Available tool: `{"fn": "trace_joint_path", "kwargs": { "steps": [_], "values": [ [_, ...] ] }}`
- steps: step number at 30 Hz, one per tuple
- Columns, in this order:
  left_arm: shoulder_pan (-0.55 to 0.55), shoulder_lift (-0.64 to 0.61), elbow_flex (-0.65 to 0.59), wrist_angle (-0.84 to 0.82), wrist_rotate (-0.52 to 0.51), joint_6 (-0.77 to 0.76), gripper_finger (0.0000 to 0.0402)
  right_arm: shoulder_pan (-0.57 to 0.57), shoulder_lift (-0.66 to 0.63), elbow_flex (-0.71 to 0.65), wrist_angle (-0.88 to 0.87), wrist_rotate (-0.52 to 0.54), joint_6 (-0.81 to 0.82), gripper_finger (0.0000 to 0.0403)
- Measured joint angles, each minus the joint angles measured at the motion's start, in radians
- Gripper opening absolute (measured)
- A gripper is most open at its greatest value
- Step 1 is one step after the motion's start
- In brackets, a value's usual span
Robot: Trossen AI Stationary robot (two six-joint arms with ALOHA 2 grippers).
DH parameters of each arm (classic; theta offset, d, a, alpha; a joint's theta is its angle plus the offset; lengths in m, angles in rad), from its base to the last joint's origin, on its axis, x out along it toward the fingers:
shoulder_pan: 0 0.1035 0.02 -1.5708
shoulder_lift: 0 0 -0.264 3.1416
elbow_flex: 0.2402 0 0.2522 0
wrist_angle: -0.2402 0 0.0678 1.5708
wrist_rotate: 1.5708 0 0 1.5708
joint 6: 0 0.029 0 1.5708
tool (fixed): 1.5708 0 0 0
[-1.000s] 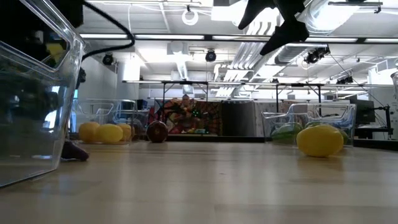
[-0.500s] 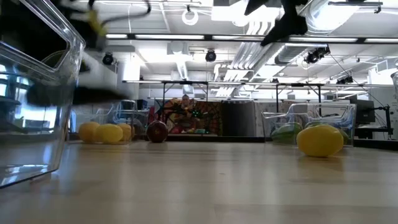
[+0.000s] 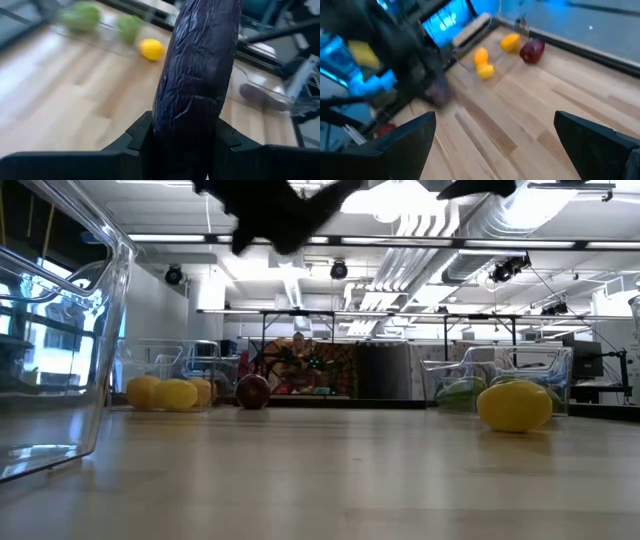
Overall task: Sort produce into baskets
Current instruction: Put the purple eggplant into the bottom right transparent bin
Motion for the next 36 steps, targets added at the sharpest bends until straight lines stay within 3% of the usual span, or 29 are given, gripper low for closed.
{"fn": "trace_joint_path", "kwargs": {
  "steps": [7, 10, 17, 21, 26, 33, 36],
  "values": [
    [-0.068, 0.340, 0.010, 0.574, 0.164, -0.050, 0.0098, 0.000, -0.063, 0.000, 0.027, 0.097, -0.028, 0.0397],
    [-0.078, 0.469, 0.091, 0.721, 0.197, -0.052, 0.0098, 0.000, -0.068, 0.000, 0.026, 0.127, -0.029, 0.0397],
    [-0.085, 0.731, 0.400, 0.719, 0.371, 0.043, 0.0098, 0.000, -0.049, -0.001, 0.007, 0.132, -0.010, 0.0397],
    [-0.093, 0.841, 0.565, 0.716, 0.375, 0.045, 0.0101, 0.001, -0.045, -0.001, -0.026, 0.132, 0.022, 0.0397],
    [-0.093, 0.958, 0.729, 0.712, 0.367, 0.020, 0.0150, 0.000, -0.044, -0.001, -0.060, 0.133, 0.054, 0.0397],
    [-0.093, 1.031, 0.812, 0.704, 0.356, 0.000, 0.0189, 0.000, -0.044, -0.001, -0.078, 0.134, 0.054, 0.0397],
    [-0.093, 1.041, 0.815, 0.712, 0.281, 0.001, 0.0189, 0.001, -0.044, -0.001, -0.082, 0.135, 0.054, 0.0397]
  ]
}}
